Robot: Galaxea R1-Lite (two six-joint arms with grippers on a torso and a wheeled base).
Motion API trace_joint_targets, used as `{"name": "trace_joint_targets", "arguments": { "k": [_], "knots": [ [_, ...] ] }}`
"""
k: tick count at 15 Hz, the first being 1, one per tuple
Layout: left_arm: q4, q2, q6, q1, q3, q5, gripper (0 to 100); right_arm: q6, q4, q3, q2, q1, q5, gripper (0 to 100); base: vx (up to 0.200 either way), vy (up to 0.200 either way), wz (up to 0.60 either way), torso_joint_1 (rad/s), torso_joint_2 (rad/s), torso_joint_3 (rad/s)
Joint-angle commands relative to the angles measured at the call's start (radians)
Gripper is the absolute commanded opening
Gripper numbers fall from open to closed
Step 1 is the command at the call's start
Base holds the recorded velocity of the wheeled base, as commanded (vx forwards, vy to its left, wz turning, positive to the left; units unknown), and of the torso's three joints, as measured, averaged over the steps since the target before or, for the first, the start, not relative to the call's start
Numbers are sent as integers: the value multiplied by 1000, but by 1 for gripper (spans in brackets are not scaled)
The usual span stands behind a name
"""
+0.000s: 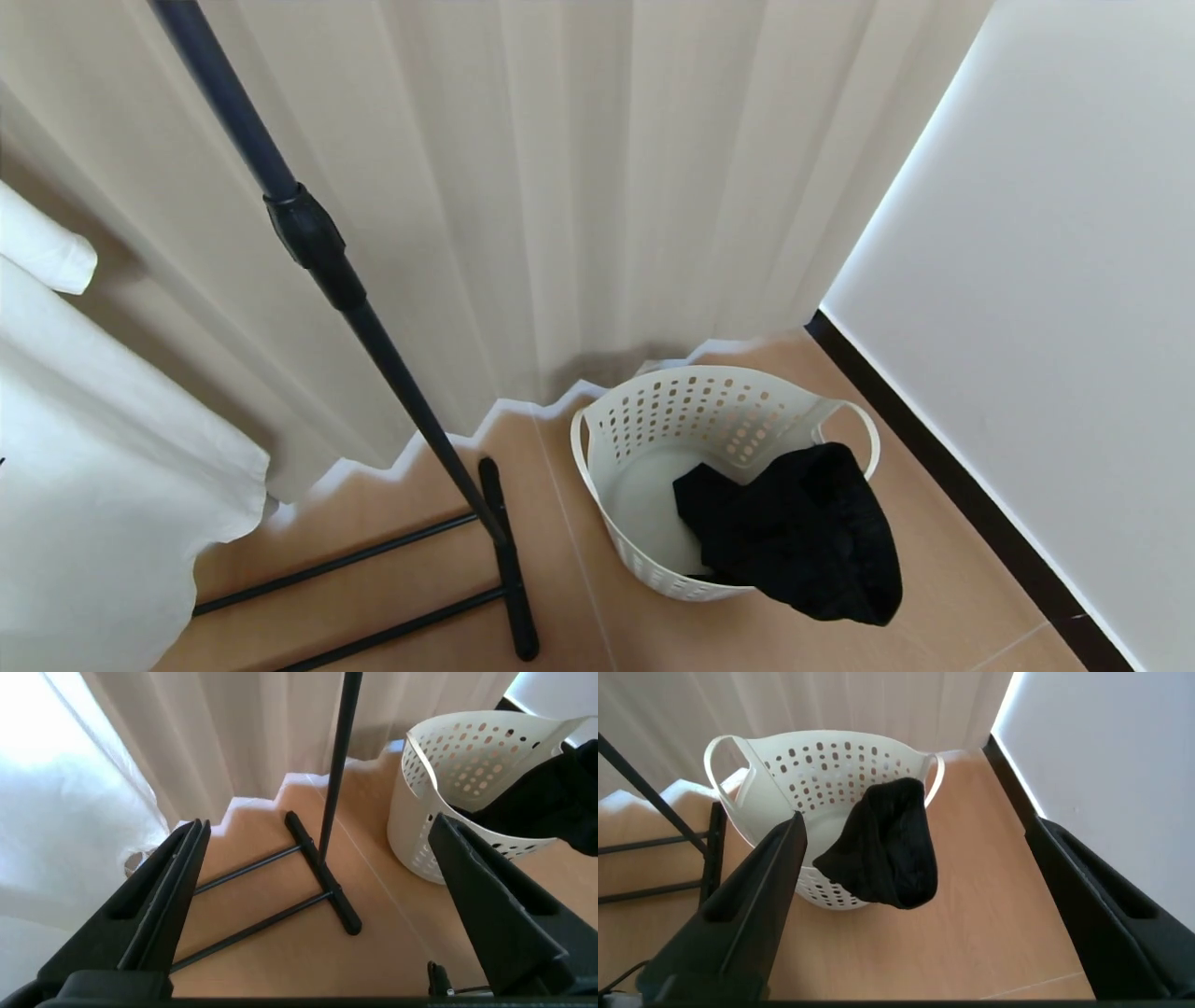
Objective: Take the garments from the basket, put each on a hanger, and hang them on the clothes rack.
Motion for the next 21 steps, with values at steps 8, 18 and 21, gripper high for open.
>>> {"name": "trace_joint_targets", "arguments": {
  "k": [8,18,21],
  "knots": [
    [0,0,0,0,0,0,100,-1,0,0,1,0,0,100,0,0,0,5,1,-199],
    [0,0,-3,0,0,1,100,-54,0,-2,176,11,2,100,0,0,0,3,2,-156],
    [-1,0,-3,0,0,0,100,-215,-20,-109,455,96,0,100,0,0,0,0,0,0]
  ]
}}
